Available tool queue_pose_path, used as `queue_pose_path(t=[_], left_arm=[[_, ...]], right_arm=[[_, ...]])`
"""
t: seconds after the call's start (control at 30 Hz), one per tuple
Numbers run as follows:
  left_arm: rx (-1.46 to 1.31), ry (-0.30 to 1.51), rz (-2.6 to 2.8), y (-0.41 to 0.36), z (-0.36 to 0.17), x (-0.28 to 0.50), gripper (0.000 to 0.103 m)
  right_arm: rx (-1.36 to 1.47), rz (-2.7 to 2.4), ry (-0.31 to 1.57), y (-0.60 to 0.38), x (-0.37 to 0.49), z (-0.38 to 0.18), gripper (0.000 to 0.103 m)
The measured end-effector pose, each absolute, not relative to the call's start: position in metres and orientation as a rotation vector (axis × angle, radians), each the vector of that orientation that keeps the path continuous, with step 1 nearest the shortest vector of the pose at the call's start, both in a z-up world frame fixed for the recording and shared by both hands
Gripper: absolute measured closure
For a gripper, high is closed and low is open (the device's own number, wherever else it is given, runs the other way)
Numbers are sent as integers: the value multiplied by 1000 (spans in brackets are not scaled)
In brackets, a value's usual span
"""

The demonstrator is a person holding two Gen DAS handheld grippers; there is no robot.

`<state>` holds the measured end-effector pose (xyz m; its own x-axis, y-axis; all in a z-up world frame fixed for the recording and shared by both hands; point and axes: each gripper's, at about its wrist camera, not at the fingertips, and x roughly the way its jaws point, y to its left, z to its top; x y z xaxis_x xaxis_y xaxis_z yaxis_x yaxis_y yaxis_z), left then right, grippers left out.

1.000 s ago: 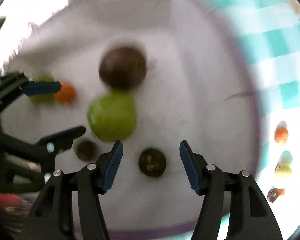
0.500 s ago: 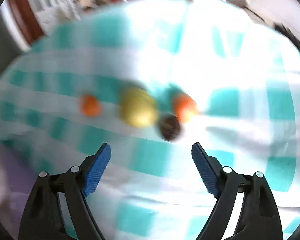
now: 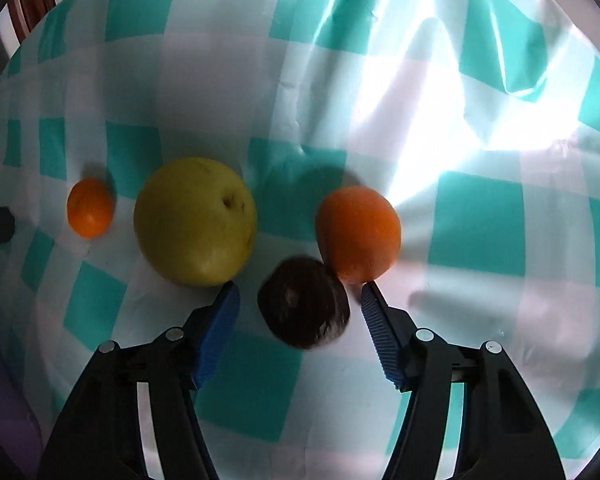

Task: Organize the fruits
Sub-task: 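Grasp a tangerine with left gripper while right gripper grasps a passion fruit, then carry the tangerine and passion fruit over the purple box and lower them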

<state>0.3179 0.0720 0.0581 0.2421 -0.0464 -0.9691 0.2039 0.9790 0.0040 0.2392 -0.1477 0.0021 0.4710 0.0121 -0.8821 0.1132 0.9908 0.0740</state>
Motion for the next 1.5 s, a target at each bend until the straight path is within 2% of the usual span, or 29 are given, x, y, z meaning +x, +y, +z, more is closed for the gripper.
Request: queue_pose_path(t=[0.07, 0.13, 0.2, 0.37, 0.4, 0.47, 0.53, 0.77, 0.97, 1.27, 1.5], left_arm=[[153, 1318, -181, 65, 50, 326, 4], [132, 1335, -201, 60, 41, 332, 9], [146, 1313, -206, 51, 34, 336, 10], [274, 1280, -238, 24, 10, 341, 26], [295, 1279, -226, 22, 4, 342, 37], [315, 1251, -217, 22, 1, 340, 39], [341, 1238, -252, 18, 5, 336, 61], [292, 1250, -241, 30, 18, 339, 62], [269, 1219, -234, 32, 42, 329, 62], [236, 1178, -211, 62, 83, 293, 62], [221, 1135, -181, 55, 104, 223, 62]], right_arm=[[135, -50, 1069, -140, 245, 4, 55], [127, -36, 1067, -132, 250, 11, 62], [132, -27, 1069, -122, 249, 12, 62], [155, -23, 1069, -115, 243, 17, 62], [160, -24, 1069, -116, 247, 14, 62], [165, -22, 1065, -117, 242, 15, 62], [165, -22, 1061, -116, 241, 15, 62], [236, -23, 1068, -140, 247, -6, 62], [242, -1, 1068, -142, 233, 1, 62], [243, 49, 1009, -143, 200, 41, 62], [229, 108, 975, -137, 141, 66, 62]])
